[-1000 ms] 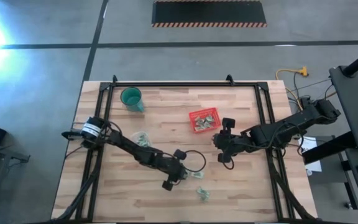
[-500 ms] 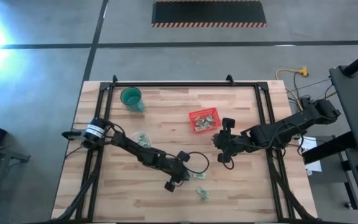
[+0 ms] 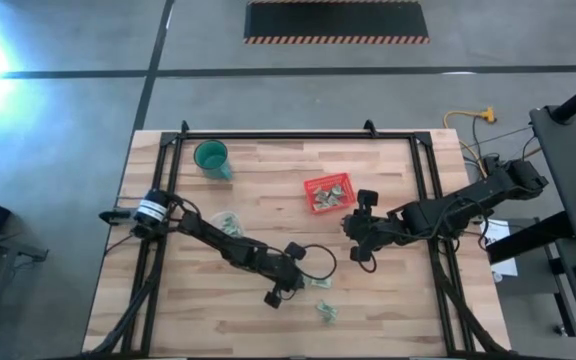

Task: Pick and place items into bin
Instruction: Put the light green stevia packet into the transparent container

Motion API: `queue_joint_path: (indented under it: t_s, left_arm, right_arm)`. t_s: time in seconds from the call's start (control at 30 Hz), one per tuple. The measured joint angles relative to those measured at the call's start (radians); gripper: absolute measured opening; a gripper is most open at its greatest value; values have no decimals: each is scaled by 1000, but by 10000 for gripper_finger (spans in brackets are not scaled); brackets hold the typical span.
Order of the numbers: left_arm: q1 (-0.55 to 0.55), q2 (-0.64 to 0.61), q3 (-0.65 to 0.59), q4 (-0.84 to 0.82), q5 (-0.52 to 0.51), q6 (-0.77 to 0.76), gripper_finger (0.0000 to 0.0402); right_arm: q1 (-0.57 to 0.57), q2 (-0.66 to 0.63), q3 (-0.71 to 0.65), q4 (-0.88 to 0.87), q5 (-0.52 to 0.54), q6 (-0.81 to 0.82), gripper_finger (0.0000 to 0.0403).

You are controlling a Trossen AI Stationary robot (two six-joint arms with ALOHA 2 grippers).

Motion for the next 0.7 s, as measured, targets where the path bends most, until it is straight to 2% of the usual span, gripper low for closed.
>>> queue_joint_path:
  t_s: [0.17, 0.37, 0.7]
  left_arm:
    - [0, -18, 1, -10, -20, 11, 2]
    - [-5, -60, -1, -58, -138, 10, 1]
    - [-23, -112, 0, -125, -236, 10, 1]
  right_arm:
    - [0, 0, 0, 0, 0, 0, 56]
    - [0, 0, 0, 0, 0, 0, 57]
    - [0, 0, -6, 1, 2, -1, 57]
